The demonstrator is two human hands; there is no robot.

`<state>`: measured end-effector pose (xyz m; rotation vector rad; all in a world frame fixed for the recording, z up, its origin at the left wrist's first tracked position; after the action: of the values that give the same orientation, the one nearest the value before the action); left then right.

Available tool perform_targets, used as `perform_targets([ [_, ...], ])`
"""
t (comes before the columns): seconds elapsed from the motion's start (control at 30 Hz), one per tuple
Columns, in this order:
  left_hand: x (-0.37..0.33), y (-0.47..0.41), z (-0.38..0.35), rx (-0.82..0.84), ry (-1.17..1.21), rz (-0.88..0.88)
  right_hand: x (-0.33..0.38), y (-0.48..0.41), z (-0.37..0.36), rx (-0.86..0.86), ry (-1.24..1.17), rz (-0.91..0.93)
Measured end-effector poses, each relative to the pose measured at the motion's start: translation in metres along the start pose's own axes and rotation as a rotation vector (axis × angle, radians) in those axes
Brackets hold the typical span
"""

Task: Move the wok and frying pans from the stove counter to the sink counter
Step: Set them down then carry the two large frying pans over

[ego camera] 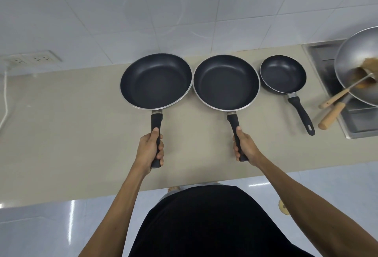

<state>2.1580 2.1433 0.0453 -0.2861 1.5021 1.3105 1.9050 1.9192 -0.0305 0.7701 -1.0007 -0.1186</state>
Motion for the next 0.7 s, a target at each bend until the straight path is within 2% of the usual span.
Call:
perform_targets([
  [0.7,-0.002,-0.032,0.012,0.063,-0.035,0.053,-0.007,0.004,-0.003,-0.109,0.123,0.031],
])
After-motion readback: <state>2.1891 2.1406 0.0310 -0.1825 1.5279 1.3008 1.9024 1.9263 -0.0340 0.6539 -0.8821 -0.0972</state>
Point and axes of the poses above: each hand's wrist, its own y-axis away from the middle knuckle, its own z-axis out of the back of the hand, x = y × z, the point moved 3 cm from there along -y, towards the middle knuckle, and after that the axes turned 11 degrees about -x, right-handed, at the moved point
